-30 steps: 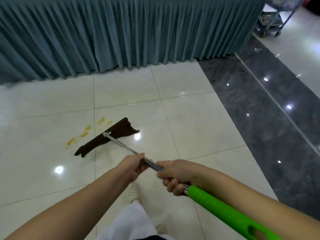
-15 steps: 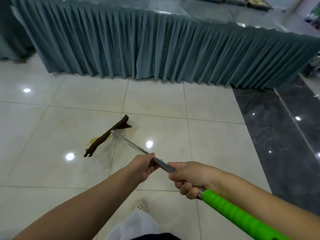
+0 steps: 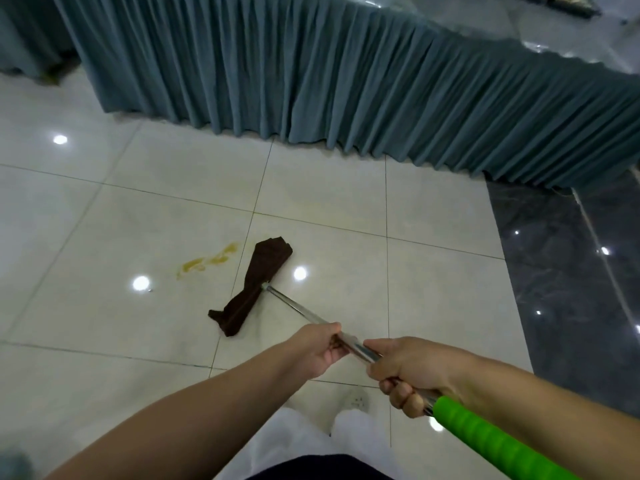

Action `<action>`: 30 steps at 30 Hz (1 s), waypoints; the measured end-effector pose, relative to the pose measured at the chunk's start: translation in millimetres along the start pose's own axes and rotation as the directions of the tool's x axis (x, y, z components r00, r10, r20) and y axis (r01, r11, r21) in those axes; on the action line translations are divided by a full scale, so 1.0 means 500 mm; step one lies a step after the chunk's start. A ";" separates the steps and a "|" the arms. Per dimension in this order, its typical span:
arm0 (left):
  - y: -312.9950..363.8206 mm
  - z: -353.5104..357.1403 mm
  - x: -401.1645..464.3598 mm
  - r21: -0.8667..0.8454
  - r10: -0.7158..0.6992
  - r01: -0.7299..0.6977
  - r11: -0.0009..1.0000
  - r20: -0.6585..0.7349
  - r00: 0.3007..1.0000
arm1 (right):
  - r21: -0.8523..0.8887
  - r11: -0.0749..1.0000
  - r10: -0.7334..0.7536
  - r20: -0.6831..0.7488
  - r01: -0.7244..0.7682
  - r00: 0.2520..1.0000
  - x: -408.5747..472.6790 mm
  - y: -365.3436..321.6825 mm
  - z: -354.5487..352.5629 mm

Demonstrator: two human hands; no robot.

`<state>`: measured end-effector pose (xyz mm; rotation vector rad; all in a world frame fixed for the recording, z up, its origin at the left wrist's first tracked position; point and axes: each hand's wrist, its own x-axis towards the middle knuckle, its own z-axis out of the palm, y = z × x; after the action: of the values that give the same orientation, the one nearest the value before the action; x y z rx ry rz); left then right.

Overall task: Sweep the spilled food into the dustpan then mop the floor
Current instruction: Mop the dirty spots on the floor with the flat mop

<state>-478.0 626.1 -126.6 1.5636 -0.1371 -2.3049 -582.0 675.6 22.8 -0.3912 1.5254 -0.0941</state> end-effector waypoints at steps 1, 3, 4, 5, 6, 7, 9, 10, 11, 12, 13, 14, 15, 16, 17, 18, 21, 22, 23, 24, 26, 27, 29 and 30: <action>0.007 0.003 0.007 -0.010 0.003 -0.003 1.000 -0.001 1.000 | -0.023 1.000 0.003 -0.002 -0.003 1.000 0.008 -0.009 -0.007; 0.023 0.005 0.027 -0.038 0.013 -0.013 0.999 -0.015 1.000 | -0.051 0.999 0.011 -0.006 -0.011 1.000 0.029 -0.030 -0.021; 0.032 0.006 0.038 -0.051 0.016 -0.017 0.999 -0.024 1.000 | -0.063 0.998 0.016 -0.008 -0.017 1.000 0.043 -0.041 -0.027; 0.042 0.006 0.047 -0.064 0.017 -0.019 0.998 -0.034 0.999 | -0.073 0.997 0.022 -0.005 -0.022 1.000 0.056 -0.053 -0.032; 0.054 0.005 0.058 -0.078 0.014 -0.017 0.997 -0.041 0.999 | -0.081 0.996 0.024 0.000 -0.024 1.000 0.071 -0.065 -0.037; 0.066 0.005 0.072 -0.095 0.014 -0.018 0.995 -0.044 0.999 | -0.087 0.996 0.026 0.005 -0.025 1.000 0.085 -0.079 -0.043; 0.095 0.010 0.091 -0.122 0.012 -0.019 0.992 -0.050 0.999 | -0.090 0.995 0.037 0.020 -0.035 0.999 0.105 -0.113 -0.060; 0.111 0.018 0.099 -0.134 0.014 -0.022 0.991 -0.060 0.998 | -0.088 0.995 0.047 0.027 -0.045 0.999 0.112 -0.132 -0.073; 0.125 0.027 0.109 -0.150 0.021 -0.032 0.988 -0.074 0.997 | -0.089 0.995 0.058 0.036 -0.055 0.998 0.117 -0.153 -0.088; 0.137 0.039 0.118 -0.166 0.026 -0.040 0.985 -0.089 0.996 | -0.092 0.994 0.069 0.047 -0.065 0.996 0.120 -0.173 -0.104; 0.150 0.052 0.125 -0.182 0.027 -0.044 0.982 -0.097 0.995 | -0.096 0.993 0.080 0.062 -0.074 0.995 0.124 -0.191 -0.122; 0.164 0.067 0.133 -0.194 0.028 -0.048 0.980 -0.102 0.994 | -0.098 0.992 0.088 0.078 -0.080 0.993 0.128 -0.209 -0.140; 0.177 0.081 0.142 -0.203 0.032 -0.054 0.978 -0.110 0.993 | -0.097 0.992 0.089 0.090 -0.080 0.992 0.134 -0.225 -0.157; 0.190 0.093 0.153 -0.211 0.036 -0.063 0.976 -0.130 0.991 | -0.095 0.993 0.084 0.095 -0.075 0.992 0.140 -0.242 -0.172; 0.204 0.103 0.165 -0.213 0.041 -0.076 0.974 -0.165 0.985 | -0.094 0.993 0.079 0.097 -0.070 0.992 0.147 -0.257 -0.183; 0.219 0.112 0.178 -0.213 0.048 -0.093 0.973 -0.206 0.977 | -0.096 0.993 0.075 0.100 -0.065 0.992 0.157 -0.272 -0.193; 0.266 0.131 0.218 -0.208 0.095 -0.163 0.964 -0.302 0.949 | -0.129 0.991 0.057 0.105 -0.044 0.993 0.198 -0.317 -0.208; 0.281 0.134 0.231 -0.210 0.109 -0.184 0.960 -0.328 0.938 | -0.135 0.990 0.055 0.105 -0.041 0.993 0.216 -0.332 -0.210; 0.297 0.134 0.244 -0.209 0.120 -0.204 0.956 -0.355 0.927 | -0.136 0.990 0.053 0.109 -0.038 0.993 0.237 -0.346 -0.212; 0.311 0.133 0.255 -0.204 0.128 -0.220 0.954 -0.383 0.915 | -0.133 0.990 0.051 0.116 -0.035 0.992 0.257 -0.359 -0.213; 0.339 0.131 0.277 -0.168 0.144 -0.236 0.957 -0.431 0.891 | -0.124 0.991 0.060 0.152 -0.041 0.987 0.290 -0.383 -0.216; 0.350 0.131 0.288 -0.156 0.150 -0.242 0.958 -0.447 0.882 | -0.120 0.992 0.069 0.176 -0.049 0.982 0.305 -0.394 -0.221; 0.369 0.138 0.312 -0.155 0.158 -0.257 0.954 -0.467 0.870 | -0.111 0.992 0.080 0.224 -0.056 0.971 0.327 -0.411 -0.242; 0.376 0.147 0.321 -0.155 0.160 -0.260 0.953 -0.470 0.868 | -0.099 0.993 0.081 0.242 -0.058 0.967 0.335 -0.417 -0.258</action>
<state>-554.5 387.7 -188.5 1.8205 0.0556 -1.6736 -661.5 405.8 -72.4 -0.4060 1.2997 0.0776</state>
